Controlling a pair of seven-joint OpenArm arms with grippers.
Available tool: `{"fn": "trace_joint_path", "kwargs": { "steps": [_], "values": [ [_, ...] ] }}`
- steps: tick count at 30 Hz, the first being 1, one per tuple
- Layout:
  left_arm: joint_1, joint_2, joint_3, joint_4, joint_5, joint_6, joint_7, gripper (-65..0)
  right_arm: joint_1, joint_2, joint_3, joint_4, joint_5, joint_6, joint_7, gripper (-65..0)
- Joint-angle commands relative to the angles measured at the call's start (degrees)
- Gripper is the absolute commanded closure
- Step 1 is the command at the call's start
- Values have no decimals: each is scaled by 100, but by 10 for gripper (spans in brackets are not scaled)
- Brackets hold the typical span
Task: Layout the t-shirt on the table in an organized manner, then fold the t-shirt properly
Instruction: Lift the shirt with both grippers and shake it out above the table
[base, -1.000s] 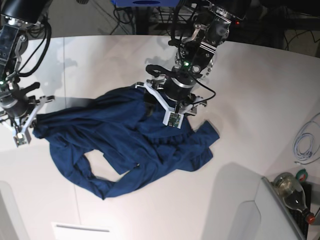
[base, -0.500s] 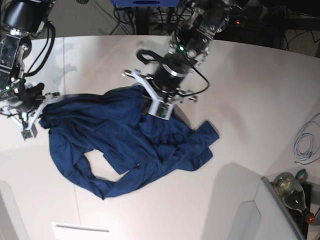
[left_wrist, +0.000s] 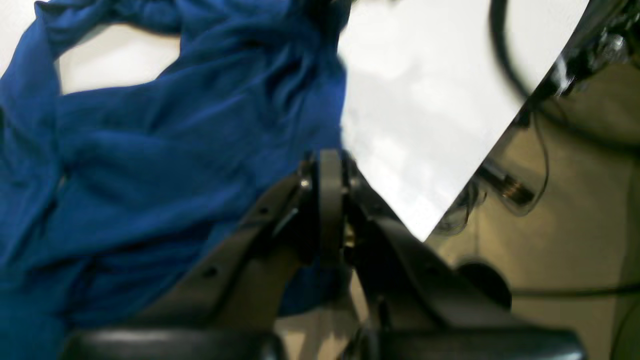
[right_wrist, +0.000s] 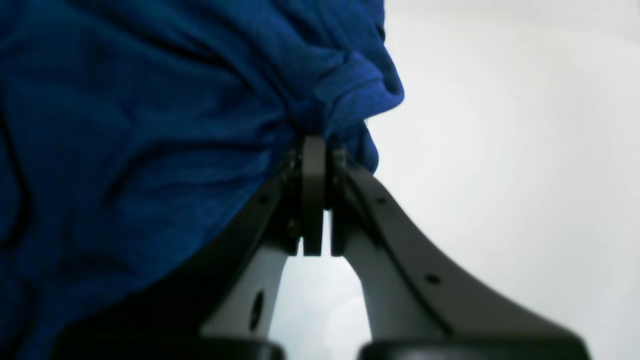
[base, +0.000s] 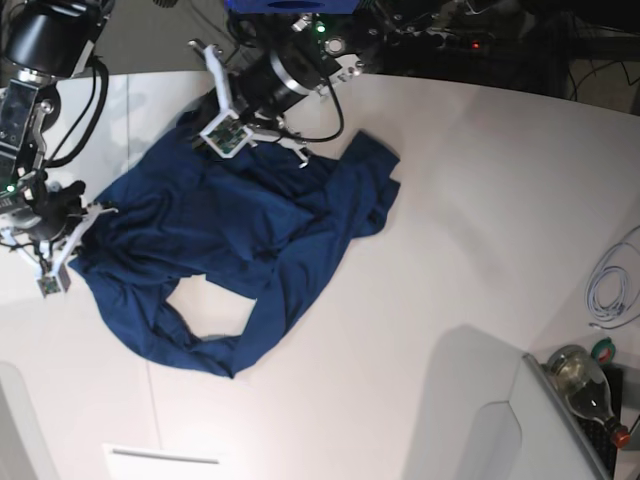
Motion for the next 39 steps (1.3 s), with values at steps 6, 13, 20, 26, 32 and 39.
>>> {"fn": "trace_joint_path", "kwargs": {
  "steps": [6, 13, 20, 26, 32, 39],
  "values": [
    [513, -111, -1961, 337, 27, 36, -151, 0, 84, 68, -13, 849, 38, 4, 298, -8],
    [267, -296, -3745, 557, 27, -395, -134, 0, 524, 77, -1218, 1386, 29, -13, 254, -8],
    [-1500, -472, -3930, -76, -131, -518, 763, 0, 2220, 77, -1710, 348, 29, -31, -116, -8],
    [-3074, 372, -4616, -1140, -412, -518, 200, 0, 3864, 262, -1737, -1120, 29, -31, 306, -8],
    [-3786, 1084, -5583, -243, -421, -518, 165, 0, 4752, 780, -1719, -522, 29, -31, 368, -8],
    [-2792, 1084, -5460, 953, -395, -518, 148, 0, 3917, 1317, -1701, 1412, 47, -22, 60, -8]
  ]
}}
